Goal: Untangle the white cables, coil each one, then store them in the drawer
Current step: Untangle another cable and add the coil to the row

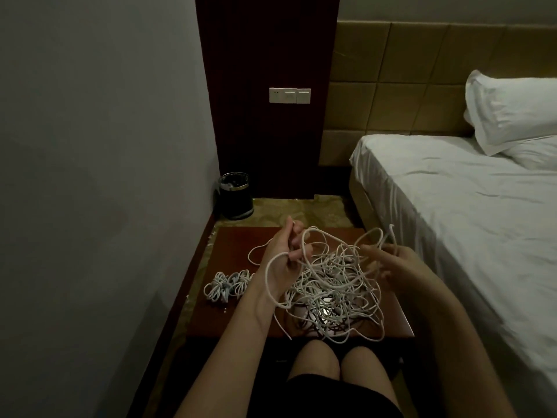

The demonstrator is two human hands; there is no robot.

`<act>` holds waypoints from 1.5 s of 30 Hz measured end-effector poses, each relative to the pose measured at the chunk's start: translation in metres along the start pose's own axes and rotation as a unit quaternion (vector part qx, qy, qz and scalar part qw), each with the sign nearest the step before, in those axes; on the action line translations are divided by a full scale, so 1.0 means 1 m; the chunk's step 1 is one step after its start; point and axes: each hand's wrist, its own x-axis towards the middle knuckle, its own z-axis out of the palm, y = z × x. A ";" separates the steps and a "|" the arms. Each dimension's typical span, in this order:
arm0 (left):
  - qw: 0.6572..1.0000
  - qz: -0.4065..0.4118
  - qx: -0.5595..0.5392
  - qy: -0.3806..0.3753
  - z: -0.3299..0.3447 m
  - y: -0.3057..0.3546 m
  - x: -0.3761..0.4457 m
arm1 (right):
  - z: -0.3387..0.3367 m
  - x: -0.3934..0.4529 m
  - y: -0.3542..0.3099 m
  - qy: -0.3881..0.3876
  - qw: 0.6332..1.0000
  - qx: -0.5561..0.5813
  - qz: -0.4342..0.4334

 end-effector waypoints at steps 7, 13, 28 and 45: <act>0.997 -0.061 0.019 -0.038 0.021 -0.018 -0.037 | 0.010 -0.047 0.001 -0.005 0.975 -0.223 0.010; 0.998 0.001 0.049 -0.025 0.015 -0.034 -0.070 | 0.030 -0.088 0.006 0.051 0.967 -0.234 -0.084; 0.999 0.023 0.008 -0.041 -0.031 -0.056 -0.119 | 0.085 -0.139 0.070 -0.188 0.963 -0.167 -0.091; 0.966 -0.084 0.241 -0.038 -0.018 -0.088 -0.161 | 0.092 -0.149 0.077 0.032 0.885 -0.340 -0.316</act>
